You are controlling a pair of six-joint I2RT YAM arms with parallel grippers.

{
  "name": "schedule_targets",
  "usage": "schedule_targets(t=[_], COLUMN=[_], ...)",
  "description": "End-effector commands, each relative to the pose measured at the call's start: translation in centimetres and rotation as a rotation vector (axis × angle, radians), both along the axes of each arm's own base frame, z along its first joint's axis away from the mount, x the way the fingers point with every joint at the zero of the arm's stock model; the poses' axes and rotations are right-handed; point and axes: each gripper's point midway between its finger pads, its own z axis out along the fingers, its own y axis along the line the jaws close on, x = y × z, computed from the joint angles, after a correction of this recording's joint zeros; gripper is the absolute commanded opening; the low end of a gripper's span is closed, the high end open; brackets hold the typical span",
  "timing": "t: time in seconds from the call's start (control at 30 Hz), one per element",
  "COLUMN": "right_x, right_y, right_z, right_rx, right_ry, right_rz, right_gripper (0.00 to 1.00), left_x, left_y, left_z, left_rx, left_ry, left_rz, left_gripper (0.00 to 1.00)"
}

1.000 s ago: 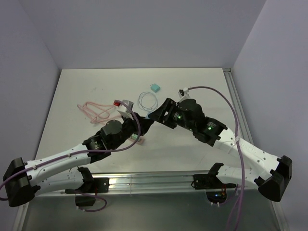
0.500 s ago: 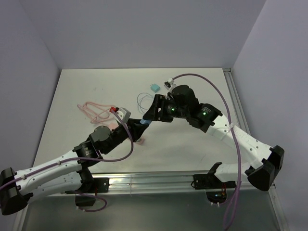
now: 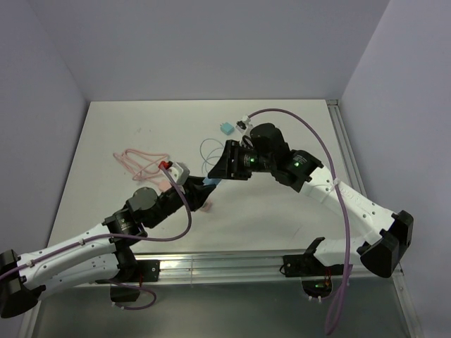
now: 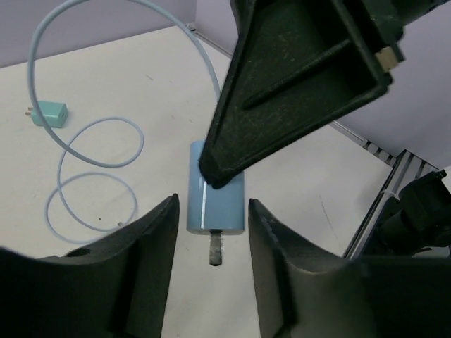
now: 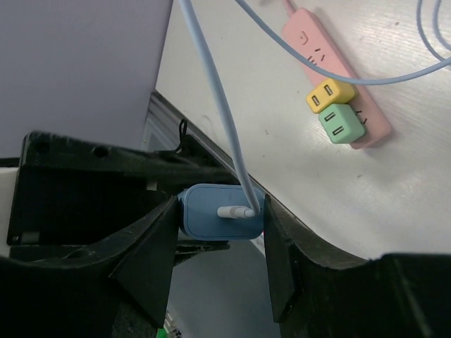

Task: Insert the plug

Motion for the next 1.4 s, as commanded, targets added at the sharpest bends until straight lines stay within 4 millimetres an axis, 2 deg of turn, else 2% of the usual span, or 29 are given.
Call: schedule_targets(t=[0.0, 0.07, 0.13, 0.17, 0.23, 0.37, 0.4, 0.5, 0.53, 0.57, 0.63, 0.67, 0.73, 0.77, 0.8, 0.83, 0.9, 0.93, 1.03, 1.07, 1.23, 1.37], right_x=[-0.5, 0.1, 1.6, 2.3, 4.2, 7.3, 8.3, 9.5, 10.5, 10.9, 10.5, 10.8, 9.8, 9.8, 9.2, 8.9, 8.7, 8.3, 8.3, 7.7, 7.0, 6.3], right_y=[0.9, 0.9, 0.6, 0.6, 0.4, 1.2, 1.2, 2.8, 2.9, 3.1, 4.7, 4.7, 6.4, 6.5, 7.6, 7.9, 8.5, 9.4, 10.1, 10.7, 11.2, 11.4], right_z=[2.3, 2.9, 3.4, 3.4, 3.8, 2.7, 2.5, 1.4, 0.4, -0.1, -1.2, -1.6, -2.6, -2.8, -2.7, -3.8, -4.3, -5.1, -6.8, -7.2, -10.2, -11.4], right_rx=[0.075, 0.082, 0.056, 0.040, 0.000, -0.071, -0.107, -0.191, -0.249, -0.298, -0.331, -0.373, -0.371, -0.392, -0.377, -0.396, -0.423, -0.435, -0.515, -0.521, -0.600, -0.628], right_ry=[-0.051, -0.102, -0.194, -0.227, -0.347, -0.477, -0.527, -0.622, -0.643, -0.681, -0.736, -0.780, -0.828, -0.858, -0.888, -0.890, -0.920, -0.921, -0.936, -0.943, -0.939, -0.956], right_rz=[0.069, 0.059, 0.021, 0.005, -0.020, -0.035, -0.049, -0.028, -0.060, -0.063, -0.051, -0.070, -0.053, -0.058, -0.057, -0.047, -0.048, -0.028, -0.016, 0.003, 0.038, 0.069], right_gripper=[0.00, 0.00, 0.00, 0.00, 0.00, 0.00, 0.00, 0.00, 0.00, 0.00, 0.00, 0.00, 0.00, 0.00, 0.00, 0.00, 0.00, 0.00, 0.00, 0.00, 0.00, 0.00], left_x=[1.1, 2.1, 2.6, 3.5, 3.6, 3.3, 3.1, 2.5, 2.2, 2.0, 1.4, 1.2, 0.8, 0.6, 0.3, 0.2, 0.0, -0.1, -0.2, -0.2, -0.2, -0.2], left_y=[0.9, 1.9, 2.7, 4.1, 5.8, 9.7, 11.5, 14.8, 16.0, 16.7, 18.6, 19.2, 20.4, 20.8, 21.2, 21.4, 21.8, 21.9, 22.2, 22.2, 22.2, 21.9], left_z=[2.1, 1.6, 1.9, 2.4, 1.7, 1.6, 1.6, 2.2, 1.4, 1.7, 1.7, 1.9, 2.4, 2.6, 2.9, 3.1, 3.6, 3.7, 3.9, 4.0, 4.3, 4.4], left_rx=[-0.047, -0.050, -0.081, -0.108, -0.132, -0.209, -0.254, -0.375, -0.354, -0.373, -0.402, -0.411, -0.456, -0.463, -0.479, -0.490, -0.519, -0.524, -0.539, -0.539, -0.538, -0.534], left_ry=[-0.007, 0.048, 0.095, 0.118, 0.197, 0.301, 0.331, 0.370, 0.382, 0.385, 0.396, 0.397, 0.401, 0.401, 0.395, 0.389, 0.374, 0.370, 0.364, 0.363, 0.356, 0.350], left_rz=[0.083, 0.177, 0.236, 0.333, 0.418, 0.578, 0.643, 0.747, 0.786, 0.804, 0.854, 0.866, 0.886, 0.889, 0.883, 0.877, 0.860, 0.857, 0.850, 0.851, 0.846, 0.834], left_gripper=[0.52, 0.78, 0.87, 0.95, 0.97, 0.96, 0.96, 0.94, 0.93, 0.93, 0.92, 0.92, 0.91, 0.91, 0.91, 0.91, 0.91, 0.91, 0.91, 0.91, 0.91, 0.91])
